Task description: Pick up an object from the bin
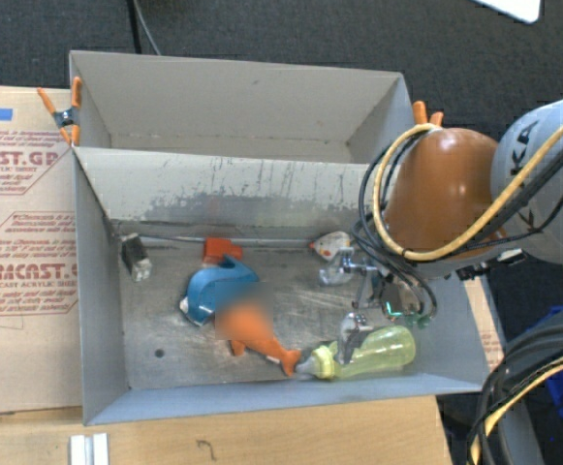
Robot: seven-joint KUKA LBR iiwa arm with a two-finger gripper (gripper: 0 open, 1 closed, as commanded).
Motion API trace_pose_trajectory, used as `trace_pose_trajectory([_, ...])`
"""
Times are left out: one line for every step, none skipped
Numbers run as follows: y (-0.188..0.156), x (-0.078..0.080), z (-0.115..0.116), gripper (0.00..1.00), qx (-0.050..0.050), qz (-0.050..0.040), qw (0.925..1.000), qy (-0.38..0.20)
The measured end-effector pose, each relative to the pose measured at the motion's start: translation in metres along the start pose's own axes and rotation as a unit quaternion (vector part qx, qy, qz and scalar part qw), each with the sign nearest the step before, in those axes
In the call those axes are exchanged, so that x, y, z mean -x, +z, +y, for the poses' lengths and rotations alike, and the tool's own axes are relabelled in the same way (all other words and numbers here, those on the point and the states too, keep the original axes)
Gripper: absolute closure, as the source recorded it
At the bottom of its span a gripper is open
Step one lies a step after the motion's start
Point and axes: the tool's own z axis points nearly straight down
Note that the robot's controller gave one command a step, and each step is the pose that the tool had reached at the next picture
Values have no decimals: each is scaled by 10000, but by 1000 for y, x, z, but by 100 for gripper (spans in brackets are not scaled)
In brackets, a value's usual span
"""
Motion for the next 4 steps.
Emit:
trace_pose_trajectory([-1, 1, 0, 0, 0, -12, 10000, 0])
trace_pose_trajectory([-37, 34, 18, 0, -3, -6, 9995, -329])
trace_pose_trajectory([-7, 32, 45, 0, -1, -77, 9992, -391])
trace_pose_trajectory([45, 36, 57, 0, 3, -19, 9990, -452])
